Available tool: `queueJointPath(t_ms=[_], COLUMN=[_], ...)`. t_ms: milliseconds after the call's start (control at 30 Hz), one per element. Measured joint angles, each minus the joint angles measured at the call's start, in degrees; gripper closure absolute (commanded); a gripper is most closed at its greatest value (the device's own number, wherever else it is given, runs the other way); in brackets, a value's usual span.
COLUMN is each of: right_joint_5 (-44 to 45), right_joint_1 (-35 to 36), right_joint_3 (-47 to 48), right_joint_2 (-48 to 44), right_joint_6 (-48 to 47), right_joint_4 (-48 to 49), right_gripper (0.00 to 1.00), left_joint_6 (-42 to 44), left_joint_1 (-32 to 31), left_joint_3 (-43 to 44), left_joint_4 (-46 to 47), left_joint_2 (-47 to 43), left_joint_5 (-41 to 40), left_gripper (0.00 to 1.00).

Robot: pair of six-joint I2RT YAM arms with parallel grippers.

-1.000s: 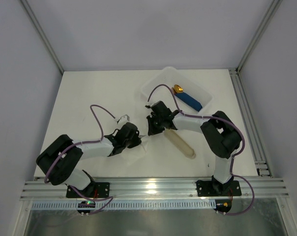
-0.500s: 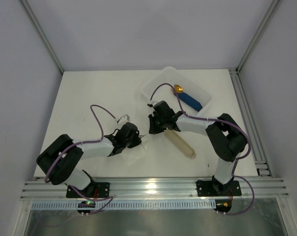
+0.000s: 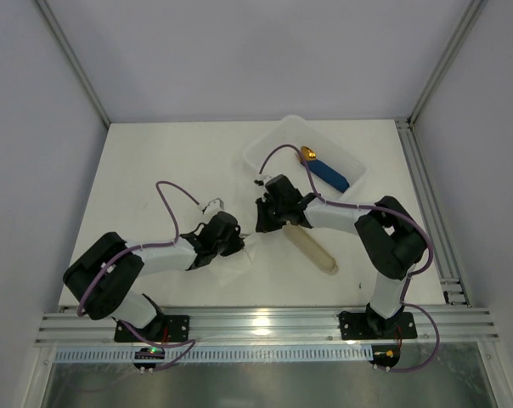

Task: Place the utensils on the paper napkin and roll it up
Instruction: Roll the napkin at the center of the board.

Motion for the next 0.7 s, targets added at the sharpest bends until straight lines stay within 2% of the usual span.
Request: queueJointPath(t_ms=[700], right_joint_5=[-0.98], right_joint_1=[0.02], right_joint_3=[-0.17], right_joint_2=[2.99], right_joint_6=[1.29], right_joint_4=[1.7], right_gripper=[0.96], left_joint_6=[0.04], left_joint_1=[0.0], left_joint_3=[0.07], left_joint_4=[-0.11], left_joint_2=[-0.04], left_joint_5=[0.15], left_gripper=[1.0])
